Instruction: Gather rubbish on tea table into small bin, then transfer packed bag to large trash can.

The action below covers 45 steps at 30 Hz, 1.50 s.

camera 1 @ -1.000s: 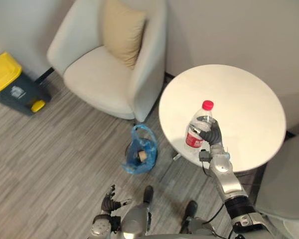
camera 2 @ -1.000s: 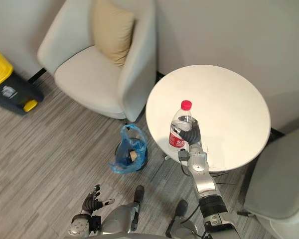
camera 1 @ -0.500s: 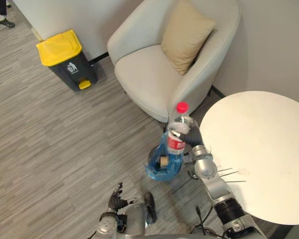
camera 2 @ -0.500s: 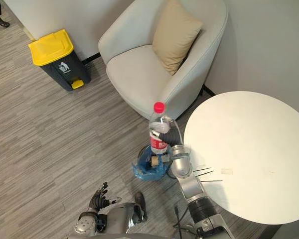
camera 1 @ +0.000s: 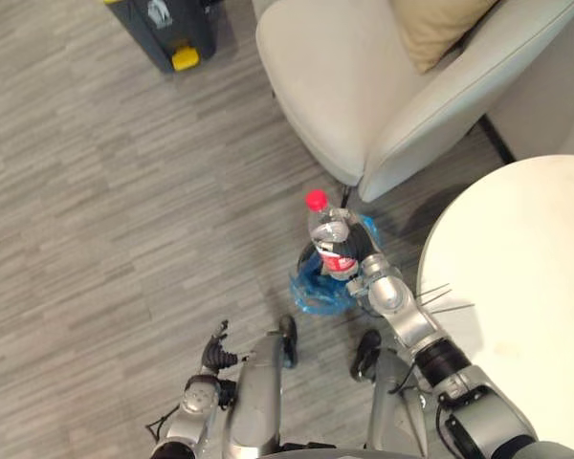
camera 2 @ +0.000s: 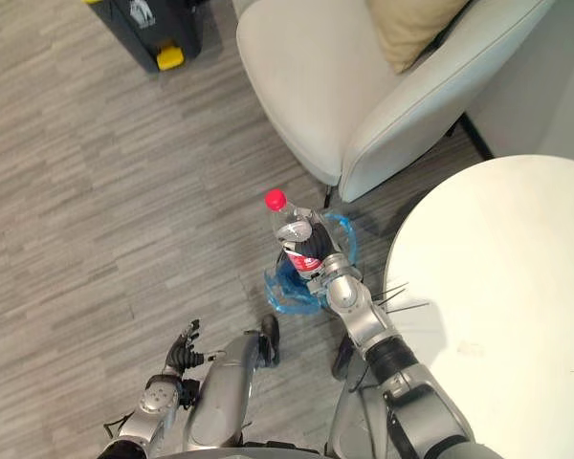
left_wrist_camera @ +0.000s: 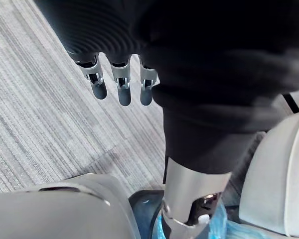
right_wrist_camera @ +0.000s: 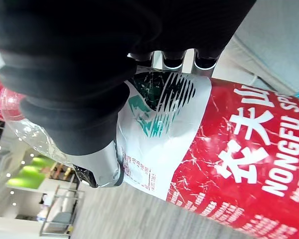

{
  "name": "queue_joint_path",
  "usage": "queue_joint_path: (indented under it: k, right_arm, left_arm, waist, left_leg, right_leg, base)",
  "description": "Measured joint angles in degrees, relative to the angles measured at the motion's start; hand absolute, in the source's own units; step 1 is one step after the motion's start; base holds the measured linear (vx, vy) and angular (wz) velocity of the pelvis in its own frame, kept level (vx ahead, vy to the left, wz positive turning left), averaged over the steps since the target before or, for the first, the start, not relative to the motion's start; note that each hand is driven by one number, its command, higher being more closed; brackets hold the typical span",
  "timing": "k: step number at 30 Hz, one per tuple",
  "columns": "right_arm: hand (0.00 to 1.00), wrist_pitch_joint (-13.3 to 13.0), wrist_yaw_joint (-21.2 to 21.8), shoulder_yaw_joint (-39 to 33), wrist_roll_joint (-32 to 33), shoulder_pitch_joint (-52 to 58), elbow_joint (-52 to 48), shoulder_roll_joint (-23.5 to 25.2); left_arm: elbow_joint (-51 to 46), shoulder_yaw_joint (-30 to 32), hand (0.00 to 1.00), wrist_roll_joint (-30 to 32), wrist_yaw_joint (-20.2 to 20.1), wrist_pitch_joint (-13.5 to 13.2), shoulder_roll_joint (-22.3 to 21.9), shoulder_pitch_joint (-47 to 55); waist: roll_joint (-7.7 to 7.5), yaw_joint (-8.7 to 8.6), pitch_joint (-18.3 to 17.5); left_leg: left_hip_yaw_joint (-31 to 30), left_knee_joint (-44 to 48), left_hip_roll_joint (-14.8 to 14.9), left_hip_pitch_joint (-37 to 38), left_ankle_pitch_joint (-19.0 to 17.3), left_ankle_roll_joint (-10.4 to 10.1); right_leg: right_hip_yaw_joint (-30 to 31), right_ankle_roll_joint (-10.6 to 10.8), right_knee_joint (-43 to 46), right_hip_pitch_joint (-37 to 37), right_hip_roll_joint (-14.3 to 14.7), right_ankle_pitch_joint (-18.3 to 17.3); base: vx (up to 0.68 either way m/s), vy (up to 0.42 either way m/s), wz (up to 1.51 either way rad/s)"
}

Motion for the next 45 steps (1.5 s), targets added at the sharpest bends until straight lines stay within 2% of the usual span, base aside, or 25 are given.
queue_joint_path:
  k: [5,7,9,13,17,18,25,29,32,36,41,45]
  right_arm:
    - [1.0,2.3,-3.4,-1.9,-1.8,-6.6,-0.2,-1.5]
    - [1.0,2.4,-4.5,-3.2,-2.1,-9.4,-2.6,-2.0]
    - [1.0,2.9,-5.7,-3.3,-2.1,-12.2,-3.4,-2.1]
    - [1.0,4.2,-8.0,-5.1,-2.0,-15.9,-3.4,-2.9]
    - [1.0,4.8,-9.5,-6.0,-1.6,-17.4,-3.0,-3.7]
    - [0.0,4.9,-10.0,-6.7,-1.5,-17.4,-2.8,-3.8]
    - [0.0,5.2,-10.6,-8.0,-0.6,-17.9,-0.4,-3.7]
    - [0.0,5.3,-11.0,-7.8,-1.9,-16.8,-4.2,-3.7]
    - [0.0,5.1,-12.0,-6.9,-6.1,-13.6,-12.1,-3.7]
    - [0.0,4.3,-12.0,-5.2,-11.5,-8.6,-19.0,-3.8]
    - [0.0,4.1,-11.3,-3.8,-15.3,-4.1,-19.6,-3.8]
    - [0.0,3.1,-8.0,0.7,-18.7,-2.2,-17.8,-3.4]
  left_arm:
    - [-2.7,4.6,0.0,-3.2,1.8,-0.8,-3.1,-6.2]
    - [-7.2,6.5,0.0,-3.8,2.3,-1.4,-4.6,-7.7]
    - [-10.0,7.1,0.0,-4.7,2.8,-1.9,-4.6,-9.4]
    - [-15.2,8.3,0.0,-5.4,3.5,-3.4,-4.4,-11.4]
    - [-18.0,9.0,0.0,-6.5,4.3,-4.7,-4.4,-12.2]
    - [-17.9,9.0,0.0,-6.6,4.6,-4.7,-4.3,-12.6]
    - [-17.7,9.2,0.0,-6.6,4.7,-4.6,-4.1,-13.5]
    - [-17.8,9.2,0.0,-6.6,4.7,-4.6,-3.9,-13.5]
    - [-17.7,9.2,0.0,-6.4,4.9,-4.3,-3.4,-13.5]
    - [-17.0,9.2,0.0,-5.2,5.7,-3.3,-3.1,-13.4]
    - [-16.5,9.3,0.0,-3.7,5.7,-2.5,-2.7,-13.4]
    - [-16.4,9.6,0.0,-3.5,5.7,-2.2,-1.6,-13.1]
  waist:
    - [0.37,0.13,1.9]
    - [0.28,0.23,2.1]
    - [0.33,0.32,3.5]
    - [0.37,1.67,4.4]
    - [0.32,1.63,4.5]
    - [0.31,1.65,4.5]
    - [0.29,1.39,4.5]
    - [0.24,1.15,4.5]
    - [-0.41,0.66,4.9]
    - [-1.08,-0.32,5.1]
    - [-2.26,-0.52,5.2]
    - [-3.61,-1.58,5.5]
  left_leg:
    - [-2.3,8.5,0.3,-14.4,-0.1,0.0]
    - [-3.0,12.6,0.3,-23.1,-0.6,-0.2]
    - [-2.8,15.3,0.8,-27.9,-0.5,-0.1]
    - [-1.9,19.5,2.1,-36.5,-0.1,0.0]
    - [-1.9,21.8,2.2,-41.0,0.2,0.5]
    - [-1.8,22.0,2.2,-41.5,0.3,0.6]
    - [-1.7,22.2,2.7,-42.5,0.2,0.4]
    - [-1.7,22.2,3.1,-42.5,0.4,0.6]
    - [-1.7,22.1,3.6,-41.4,0.6,0.9]
    - [-1.7,19.7,3.6,-39.0,1.2,-0.1]
    - [-1.9,16.0,4.1,-36.7,2.8,-0.7]
    - [-1.9,12.0,4.1,-35.1,4.8,-1.1]
  right_leg:
    - [-1.1,-1.1,8.2,-12.0,-1.2,-1.8]
    - [-1.1,-1.2,13.2,-20.2,-2.9,-3.3]
    - [-1.1,-2.1,16.9,-24.9,-3.9,-4.0]
    - [-0.6,-3.1,22.4,-33.6,-5.3,-4.8]
    - [-0.1,-3.1,25.1,-38.1,-6.0,-5.3]
    - [0.2,-3.0,25.5,-38.8,-6.0,-5.3]
    - [0.5,-2.9,25.9,-40.2,-5.8,-5.4]
    - [0.5,-2.9,25.8,-40.1,-5.5,-5.4]
    - [0.5,-2.9,25.4,-39.2,-5.0,-5.4]
    - [-0.2,-3.2,23.2,-36.8,-4.4,-5.2]
    - [-1.5,-4.5,19.5,-34.3,-3.1,-3.6]
    - [-2.8,-4.9,16.4,-32.7,-2.7,-2.4]
  base:
    - [-0.17,0.002,0.22]
    - [-0.2,-0.023,0.24]
    - [-0.15,-0.054,0.22]
    - [-0.13,-0.065,0.11]
    - [-0.08,-0.013,0.04]
    - [-0.08,0.007,-0.02]
    - [-0.08,0.01,-0.03]
    - [-0.06,0.01,-0.04]
    - [-0.05,0.005,-0.06]
    - [-0.05,0.012,0.0]
    - [-0.05,0.006,-0.02]
    - [-0.04,-0.006,0.04]
